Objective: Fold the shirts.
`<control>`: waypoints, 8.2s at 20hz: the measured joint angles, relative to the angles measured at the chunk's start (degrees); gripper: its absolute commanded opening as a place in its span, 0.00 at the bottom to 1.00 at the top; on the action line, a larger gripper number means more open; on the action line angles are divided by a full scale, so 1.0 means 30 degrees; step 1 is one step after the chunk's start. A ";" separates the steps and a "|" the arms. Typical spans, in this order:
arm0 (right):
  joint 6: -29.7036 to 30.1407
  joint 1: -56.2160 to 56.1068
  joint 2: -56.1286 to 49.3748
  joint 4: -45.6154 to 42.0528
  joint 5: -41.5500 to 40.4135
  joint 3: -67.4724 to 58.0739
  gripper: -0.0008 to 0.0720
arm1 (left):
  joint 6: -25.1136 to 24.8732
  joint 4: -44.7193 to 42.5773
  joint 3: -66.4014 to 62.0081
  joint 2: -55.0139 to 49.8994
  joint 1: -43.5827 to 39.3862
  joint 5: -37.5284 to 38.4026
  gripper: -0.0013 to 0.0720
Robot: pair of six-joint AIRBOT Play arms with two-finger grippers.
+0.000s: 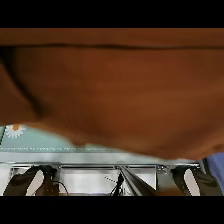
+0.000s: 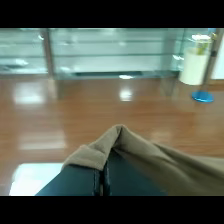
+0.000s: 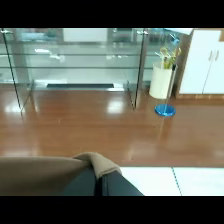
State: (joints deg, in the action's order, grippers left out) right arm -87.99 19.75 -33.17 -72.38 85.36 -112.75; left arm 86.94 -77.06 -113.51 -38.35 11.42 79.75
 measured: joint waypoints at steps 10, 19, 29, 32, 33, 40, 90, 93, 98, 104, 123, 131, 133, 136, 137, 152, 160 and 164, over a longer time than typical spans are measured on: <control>0.0678 -0.0168 -0.1224 0.2463 -0.0058 0.9296 0.04 | 0.1231 -0.5238 0.9508 -0.1399 -0.4488 -0.0933 0.06; 0.4597 -0.0328 -1.1344 0.8794 -0.6958 1.3588 0.04 | 0.3177 -0.3053 1.2845 -1.0091 -0.4750 -1.0404 0.06; 0.5297 -0.1472 -2.0225 1.1861 -1.1519 0.9260 0.04 | 0.3985 0.0175 1.0535 -1.7639 -0.4124 -1.5373 0.06; 0.4947 -0.1552 -2.1638 1.1978 -1.1271 0.8313 0.04 | 0.4539 0.0357 0.9311 -1.9088 -0.3315 -1.4112 0.07; 0.4896 -0.1552 -2.1974 1.1948 -1.1103 0.8160 0.04 | 0.4612 0.0430 0.9020 -1.9453 -0.3038 -1.3573 0.07; 0.4736 -0.1472 -2.3117 1.1999 -0.8546 0.7774 0.04 | 0.2397 0.0634 0.8262 -2.0393 -0.2127 -0.9020 0.06; 0.6062 -0.0204 -0.7752 0.8721 -0.6069 2.6265 0.87 | -0.4182 0.6900 2.6833 -0.9588 0.5333 -0.3555 0.98; 0.6142 -0.0197 -0.7366 0.9500 -0.6288 2.6622 0.87 | -0.4524 0.8437 2.7627 -0.9602 0.3774 -0.4772 0.98; 0.5872 0.1355 -0.7176 0.9362 -0.7198 2.6622 0.87 | -0.5217 0.8721 2.7948 -1.0258 0.1217 -0.6229 0.06; 0.3920 0.4626 -0.7140 0.5195 -0.4656 2.7299 0.87 | -0.6229 0.9500 2.7124 -1.0375 0.1304 -0.5122 0.06; 0.4670 -0.1115 -1.1548 0.8874 -0.8823 2.6221 0.04 | -0.7002 1.0921 2.4975 -1.0411 0.2645 -0.4014 0.06; 0.4459 -0.1530 -1.4615 0.8735 -0.8109 1.9008 0.04 | -0.5639 1.0987 1.8163 -1.4185 0.2164 -0.3271 0.06; 0.4226 -0.1676 -1.6065 0.8772 -0.8218 1.7209 0.04 | -0.4597 1.0994 1.5380 -1.6196 0.1574 -0.3308 0.06; 0.3942 -0.1792 -1.8047 0.9092 -0.8291 1.5030 0.04 | -0.3286 1.0979 1.1132 -1.9147 0.0794 -0.3016 0.06; 0.3942 -0.1807 -1.8680 0.9326 -0.8255 1.4433 0.04 | -0.2820 1.1023 0.9683 -2.0138 0.0605 -0.2900 0.06; 0.4197 0.1996 -2.2243 0.9814 -0.4065 1.0812 0.88 | -0.0532 0.5464 0.4874 -2.2607 0.3927 0.2237 0.98; 0.3898 0.0743 -2.2841 0.8051 -0.5574 1.1817 0.88 | -0.3483 0.8947 1.5365 -1.3398 0.2412 -0.5457 0.97; 0.4036 -0.1027 -2.3467 0.8582 -0.6200 1.1876 0.46 | -0.5450 1.2225 1.7486 -1.1810 -0.0765 -0.7176 0.97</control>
State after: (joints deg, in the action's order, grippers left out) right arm -75.88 16.67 -103.57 -46.63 66.76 -77.12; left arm 70.59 -40.38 -61.06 -73.78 9.13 58.22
